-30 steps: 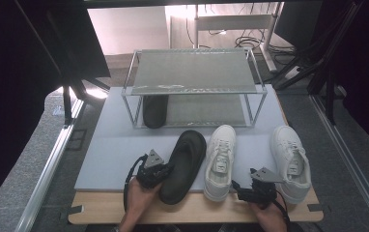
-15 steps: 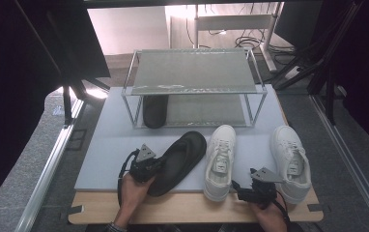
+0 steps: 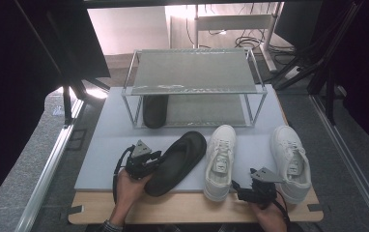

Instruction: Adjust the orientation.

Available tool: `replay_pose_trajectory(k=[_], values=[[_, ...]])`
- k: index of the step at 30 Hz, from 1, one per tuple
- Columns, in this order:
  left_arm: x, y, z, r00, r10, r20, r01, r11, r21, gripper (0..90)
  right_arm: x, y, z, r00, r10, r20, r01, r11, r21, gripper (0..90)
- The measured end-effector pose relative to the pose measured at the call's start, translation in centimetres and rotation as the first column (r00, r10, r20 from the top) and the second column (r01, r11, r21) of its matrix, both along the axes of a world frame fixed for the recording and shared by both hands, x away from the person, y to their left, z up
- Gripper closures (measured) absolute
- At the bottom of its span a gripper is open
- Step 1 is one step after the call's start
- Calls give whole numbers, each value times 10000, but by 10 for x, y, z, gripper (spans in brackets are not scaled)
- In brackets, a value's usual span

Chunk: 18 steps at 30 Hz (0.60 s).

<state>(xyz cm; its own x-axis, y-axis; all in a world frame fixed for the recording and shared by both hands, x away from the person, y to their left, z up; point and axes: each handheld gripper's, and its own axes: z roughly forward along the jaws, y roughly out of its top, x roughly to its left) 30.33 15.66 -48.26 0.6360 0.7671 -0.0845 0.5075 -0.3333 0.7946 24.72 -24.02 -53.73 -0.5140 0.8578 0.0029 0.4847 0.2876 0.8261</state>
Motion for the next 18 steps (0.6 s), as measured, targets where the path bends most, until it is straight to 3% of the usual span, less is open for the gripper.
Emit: replay_pose_trajectory(k=[13, 18], values=[[27, -16, -6, 9985, -26, -538, 63, 9976, 685, 716, 0, 0, 0, 10000, 8, 3, -8, 10000, -7, 148], [31, -17, -7, 9975, -55, -702, 102, 9978, 659, 749, 0, 0, 0, 10000, 12, 6, -12, 10000, -8, 148]])
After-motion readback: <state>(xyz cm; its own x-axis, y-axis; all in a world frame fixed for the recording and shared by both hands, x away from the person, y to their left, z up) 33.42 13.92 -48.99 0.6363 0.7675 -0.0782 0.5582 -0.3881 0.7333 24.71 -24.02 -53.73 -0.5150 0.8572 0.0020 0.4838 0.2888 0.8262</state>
